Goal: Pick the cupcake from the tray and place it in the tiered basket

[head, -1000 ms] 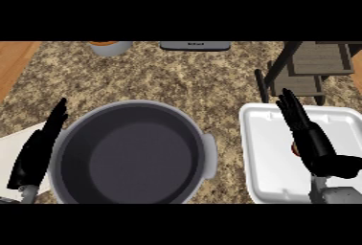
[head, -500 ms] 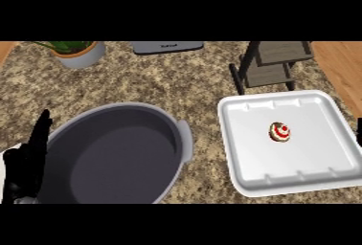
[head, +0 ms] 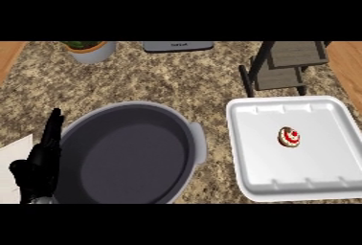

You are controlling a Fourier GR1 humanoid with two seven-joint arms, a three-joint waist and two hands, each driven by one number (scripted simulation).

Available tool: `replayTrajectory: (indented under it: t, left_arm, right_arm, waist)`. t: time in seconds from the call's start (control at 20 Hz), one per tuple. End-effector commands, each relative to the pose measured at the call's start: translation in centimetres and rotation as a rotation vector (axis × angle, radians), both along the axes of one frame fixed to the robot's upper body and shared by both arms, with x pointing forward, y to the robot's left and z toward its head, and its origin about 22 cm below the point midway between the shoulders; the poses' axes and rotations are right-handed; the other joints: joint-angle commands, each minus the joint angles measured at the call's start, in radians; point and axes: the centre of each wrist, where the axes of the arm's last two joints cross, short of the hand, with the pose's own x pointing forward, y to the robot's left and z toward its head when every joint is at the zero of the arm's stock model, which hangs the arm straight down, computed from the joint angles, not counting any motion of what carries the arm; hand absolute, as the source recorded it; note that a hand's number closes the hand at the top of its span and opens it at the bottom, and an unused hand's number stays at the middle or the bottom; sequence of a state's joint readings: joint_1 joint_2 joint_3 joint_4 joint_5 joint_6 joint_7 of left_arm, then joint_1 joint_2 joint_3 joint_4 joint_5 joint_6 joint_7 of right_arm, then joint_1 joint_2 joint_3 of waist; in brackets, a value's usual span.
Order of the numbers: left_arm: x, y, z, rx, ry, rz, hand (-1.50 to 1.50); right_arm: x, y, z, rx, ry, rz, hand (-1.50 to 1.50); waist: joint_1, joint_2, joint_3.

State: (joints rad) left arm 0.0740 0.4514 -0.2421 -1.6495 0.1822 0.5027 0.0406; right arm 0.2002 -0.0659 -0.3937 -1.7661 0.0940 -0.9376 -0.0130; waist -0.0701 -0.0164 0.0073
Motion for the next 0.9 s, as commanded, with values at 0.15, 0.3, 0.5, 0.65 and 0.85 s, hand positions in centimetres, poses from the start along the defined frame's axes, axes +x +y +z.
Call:
replayTrajectory:
  t: [0.15, 0.3, 0.5, 0.65, 0.85]
  left_arm:
    - [-1.7, -1.8, -3.6, -0.094, 0.173, -0.058, 0.0]
    - [-1.5, -2.1, -3.5, -0.096, 0.16, -0.075, 0.0]
    - [-0.7, -2.5, -2.8, -0.081, 0.127, -0.1, 0.0]
    - [-0.6, -2.4, -3.1, -0.075, 0.134, -0.112, 0.0]
    - [-0.4, -3.5, -3.3, -0.085, 0.146, -0.145, 0.0]
  right_arm:
    - [-3.9, 3.8, -3.8, 0.194, 0.323, 0.12, -1.5]
    - [-5.6, 2.7, -4.1, 0.19, 0.486, 0.128, -1.5]
    - [-6.6, 2.5, -4.4, 0.216, 0.654, 0.115, -1.5]
    - [-6.9, 1.5, -3.5, 0.209, 0.742, 0.064, -1.5]
    - [-4.7, 1.4, -1.5, 0.227, 0.785, 0.023, -1.5]
  waist:
    - [0.059, 0.043, -0.022]
    - [0.078, 0.055, -0.026]
    - [0.103, 0.065, -0.027]
    - [0.113, 0.069, -0.028]
    - [0.124, 0.059, -0.023]
